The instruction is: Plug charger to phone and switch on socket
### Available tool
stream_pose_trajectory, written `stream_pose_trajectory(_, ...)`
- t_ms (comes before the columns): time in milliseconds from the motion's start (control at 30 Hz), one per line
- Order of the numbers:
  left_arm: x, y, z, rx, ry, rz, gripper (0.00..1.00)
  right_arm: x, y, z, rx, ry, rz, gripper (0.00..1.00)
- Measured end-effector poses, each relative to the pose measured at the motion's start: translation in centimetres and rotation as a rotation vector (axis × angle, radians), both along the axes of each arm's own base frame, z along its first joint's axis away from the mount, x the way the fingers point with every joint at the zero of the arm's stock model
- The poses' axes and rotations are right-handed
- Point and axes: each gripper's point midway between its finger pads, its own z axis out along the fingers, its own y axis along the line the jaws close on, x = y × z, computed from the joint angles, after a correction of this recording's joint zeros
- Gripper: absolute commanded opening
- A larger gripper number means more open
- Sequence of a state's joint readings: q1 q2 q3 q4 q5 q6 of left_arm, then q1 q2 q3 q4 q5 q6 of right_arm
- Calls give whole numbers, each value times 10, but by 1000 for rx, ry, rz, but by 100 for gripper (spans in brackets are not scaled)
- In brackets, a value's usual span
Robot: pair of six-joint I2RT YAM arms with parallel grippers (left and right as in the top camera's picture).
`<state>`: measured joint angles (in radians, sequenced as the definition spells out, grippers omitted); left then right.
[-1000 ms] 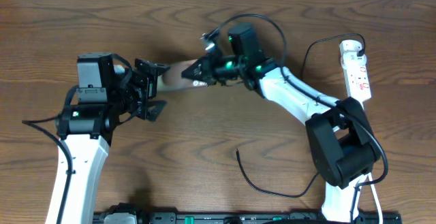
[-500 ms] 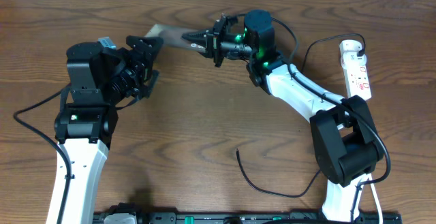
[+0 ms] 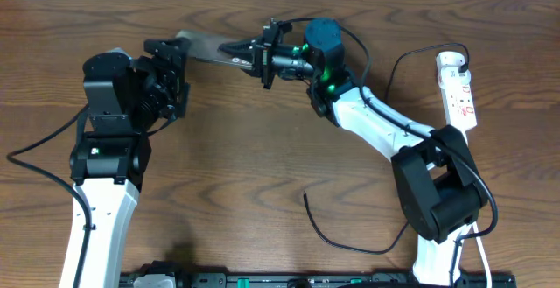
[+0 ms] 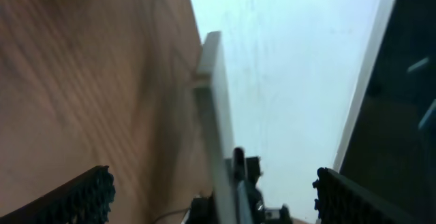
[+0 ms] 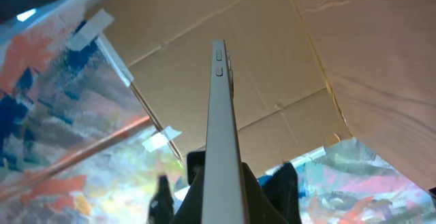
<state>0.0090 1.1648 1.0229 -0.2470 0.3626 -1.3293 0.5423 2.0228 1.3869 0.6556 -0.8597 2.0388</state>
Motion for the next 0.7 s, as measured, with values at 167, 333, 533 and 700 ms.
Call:
stream_pose_trajectory(167,2,6,1,-8,2,42,88,-18,16,10,30,-44,44,1)
stream_pose_trajectory(333,4,9,-2,-22,14,73,66,-34,29,15,45,-66,88,1)
stream_pose_trajectory(533,9,12,-13,-22,44,94,63,-43,33,15,43,-67,126,1)
stream_pose_trajectory(700,10,14,-14,-29,50,107,49,-44,33,15,43,-67,135,1)
